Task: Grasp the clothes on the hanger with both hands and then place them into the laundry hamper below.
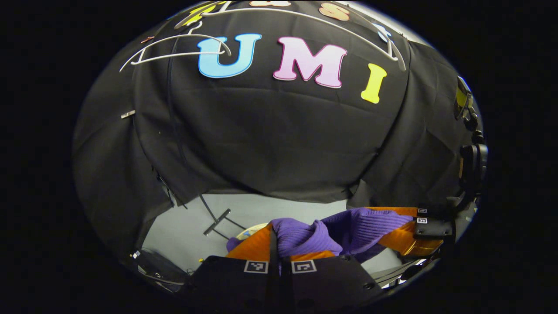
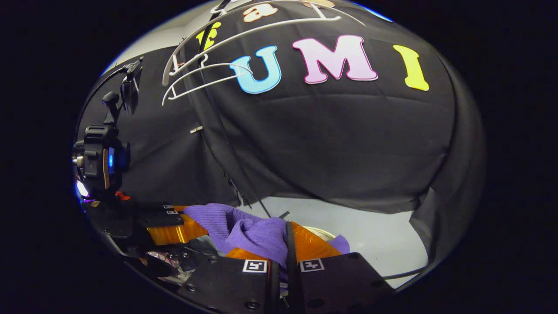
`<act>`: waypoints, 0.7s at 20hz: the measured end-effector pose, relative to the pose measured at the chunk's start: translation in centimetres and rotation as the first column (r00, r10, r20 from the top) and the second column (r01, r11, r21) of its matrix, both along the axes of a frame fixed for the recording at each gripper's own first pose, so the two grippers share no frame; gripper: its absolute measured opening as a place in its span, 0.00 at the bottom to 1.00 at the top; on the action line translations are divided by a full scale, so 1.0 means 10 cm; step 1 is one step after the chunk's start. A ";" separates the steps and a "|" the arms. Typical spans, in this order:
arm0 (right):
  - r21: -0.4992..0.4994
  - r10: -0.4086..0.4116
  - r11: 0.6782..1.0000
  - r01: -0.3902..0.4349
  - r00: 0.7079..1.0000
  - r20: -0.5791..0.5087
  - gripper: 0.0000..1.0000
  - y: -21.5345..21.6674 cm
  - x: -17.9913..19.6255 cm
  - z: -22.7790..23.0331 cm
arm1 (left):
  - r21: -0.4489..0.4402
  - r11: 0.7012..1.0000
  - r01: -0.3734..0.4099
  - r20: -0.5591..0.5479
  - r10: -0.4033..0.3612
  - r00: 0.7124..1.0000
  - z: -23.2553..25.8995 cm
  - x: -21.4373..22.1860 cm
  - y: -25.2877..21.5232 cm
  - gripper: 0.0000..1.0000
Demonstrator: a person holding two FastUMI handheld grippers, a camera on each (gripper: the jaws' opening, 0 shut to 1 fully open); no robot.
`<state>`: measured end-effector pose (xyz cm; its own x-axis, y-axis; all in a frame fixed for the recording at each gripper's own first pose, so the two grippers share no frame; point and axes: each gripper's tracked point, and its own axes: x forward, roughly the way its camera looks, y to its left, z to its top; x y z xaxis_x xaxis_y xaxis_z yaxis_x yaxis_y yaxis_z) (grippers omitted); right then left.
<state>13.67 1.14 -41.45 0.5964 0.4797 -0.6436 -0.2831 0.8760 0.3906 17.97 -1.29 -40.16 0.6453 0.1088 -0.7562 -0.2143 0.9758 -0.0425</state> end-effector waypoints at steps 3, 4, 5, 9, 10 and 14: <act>-0.026 0.010 1.000 -0.011 0.999 -0.051 0.12 -0.04 -0.08 -0.14 | -0.018 1.000 -0.022 -0.058 0.021 0.998 -0.12 -0.07 0.01 0.05; -0.025 0.013 1.000 -0.015 0.997 -0.078 0.12 -0.03 -0.09 -0.20 | -0.025 0.999 -0.030 -0.078 0.028 0.997 -0.16 -0.10 -0.01 0.05; -0.022 0.012 1.000 -0.014 0.995 -0.096 0.12 -0.02 -0.13 -0.22 | -0.028 0.999 -0.037 -0.093 0.034 0.995 -0.19 -0.12 -0.02 0.05; -0.035 0.022 0.999 -0.027 0.989 -0.145 0.12 0.03 -0.22 -0.30 | -0.039 0.998 -0.040 -0.138 0.034 0.990 -0.33 -0.17 -0.05 0.05; -0.040 0.025 0.999 -0.031 0.988 -0.150 0.12 0.05 -0.23 -0.32 | -0.040 0.998 -0.039 -0.143 0.032 0.989 -0.34 -0.16 -0.04 0.05; -0.068 0.017 0.997 -0.029 0.985 -0.174 0.12 -0.01 -0.20 -0.44 | -0.055 0.998 -0.033 -0.162 0.024 0.987 -0.42 -0.16 -0.02 0.05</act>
